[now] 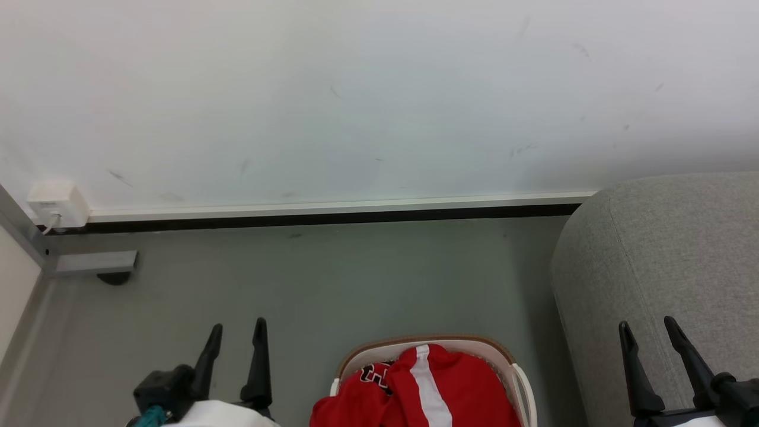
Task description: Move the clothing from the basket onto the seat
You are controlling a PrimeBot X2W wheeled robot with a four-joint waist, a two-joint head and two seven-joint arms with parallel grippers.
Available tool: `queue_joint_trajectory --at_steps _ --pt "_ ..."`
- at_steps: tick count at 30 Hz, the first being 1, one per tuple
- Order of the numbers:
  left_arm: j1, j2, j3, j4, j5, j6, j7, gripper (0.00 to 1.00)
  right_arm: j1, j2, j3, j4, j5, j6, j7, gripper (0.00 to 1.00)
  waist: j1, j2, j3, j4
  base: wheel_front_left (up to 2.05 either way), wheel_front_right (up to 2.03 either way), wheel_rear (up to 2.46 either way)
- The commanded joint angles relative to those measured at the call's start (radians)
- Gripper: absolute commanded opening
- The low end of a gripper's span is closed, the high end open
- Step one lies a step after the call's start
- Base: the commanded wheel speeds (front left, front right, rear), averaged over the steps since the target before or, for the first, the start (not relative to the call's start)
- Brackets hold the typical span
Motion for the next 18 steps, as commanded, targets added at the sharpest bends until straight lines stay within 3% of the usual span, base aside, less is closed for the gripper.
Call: queue_joint_trajectory --at_steps 1,18 --pt "0.002 0.009 -0.001 0.000 0.033 0.001 -0.012 1.00 0.009 -0.003 -0.003 0.001 -0.025 -0.002 -0.009 1.00 0.0000 0.0000 0.001 -0.001 0.00 0.00 0.00" --pt "0.004 0.010 -0.015 0.010 0.156 0.009 -0.044 1.00 0.018 0.004 -0.005 0.011 -0.120 -0.002 -0.042 1.00 0.0000 0.0000 0.006 -0.001 0.00 0.00 0.00"
